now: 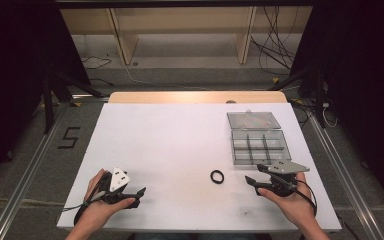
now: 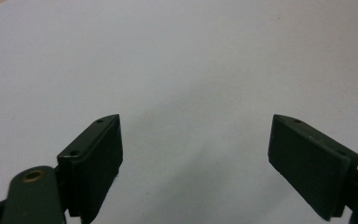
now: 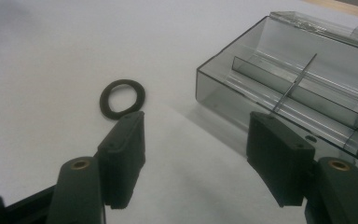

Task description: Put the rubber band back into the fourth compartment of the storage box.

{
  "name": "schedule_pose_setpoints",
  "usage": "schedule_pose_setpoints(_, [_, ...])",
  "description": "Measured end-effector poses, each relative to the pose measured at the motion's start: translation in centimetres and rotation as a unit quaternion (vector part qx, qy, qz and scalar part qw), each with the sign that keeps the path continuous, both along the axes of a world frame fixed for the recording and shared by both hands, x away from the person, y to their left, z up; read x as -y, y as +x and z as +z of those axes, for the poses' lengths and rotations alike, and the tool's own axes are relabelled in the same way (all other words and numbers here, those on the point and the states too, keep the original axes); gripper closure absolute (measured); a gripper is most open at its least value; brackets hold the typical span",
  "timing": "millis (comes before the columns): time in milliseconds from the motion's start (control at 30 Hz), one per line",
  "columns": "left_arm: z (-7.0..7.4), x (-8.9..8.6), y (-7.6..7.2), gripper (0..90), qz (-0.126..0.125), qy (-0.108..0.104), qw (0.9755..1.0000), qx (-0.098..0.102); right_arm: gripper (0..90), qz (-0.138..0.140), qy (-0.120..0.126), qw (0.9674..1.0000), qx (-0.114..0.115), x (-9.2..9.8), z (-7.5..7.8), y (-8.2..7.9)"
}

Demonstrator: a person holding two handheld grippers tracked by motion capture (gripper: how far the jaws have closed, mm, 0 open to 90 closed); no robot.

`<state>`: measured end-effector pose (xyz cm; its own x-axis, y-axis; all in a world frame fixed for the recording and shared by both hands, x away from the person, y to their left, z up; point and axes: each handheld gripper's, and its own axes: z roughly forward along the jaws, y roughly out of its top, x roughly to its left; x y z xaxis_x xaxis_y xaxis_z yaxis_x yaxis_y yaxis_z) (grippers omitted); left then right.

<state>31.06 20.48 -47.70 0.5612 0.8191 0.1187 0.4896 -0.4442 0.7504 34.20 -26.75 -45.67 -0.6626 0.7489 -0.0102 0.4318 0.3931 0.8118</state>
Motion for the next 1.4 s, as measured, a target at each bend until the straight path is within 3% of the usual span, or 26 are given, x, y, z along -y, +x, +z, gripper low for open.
schedule_pose_setpoints(433, [0.0, 0.2, 0.0, 17.5, -0.003, 0.002, 1.0000, 0.000, 43.5, 0.005, 0.010, 0.9999, 0.010, -0.5, 0.4, 0.3])
schedule_pose_setpoints(800, [0.0, 0.5, -0.1, 17.5, -0.010, 0.004, 0.9999, 0.003, 50.8, 0.030, -0.001, 0.9995, 0.000, -2.5, 0.0, 1.3])
schedule_pose_setpoints(1400, [0.1, 0.5, 0.0, 17.7, -0.013, 0.007, 0.9999, 0.002, 56.8, 0.048, -0.019, 0.9983, -0.026, -4.9, -0.5, 3.1])
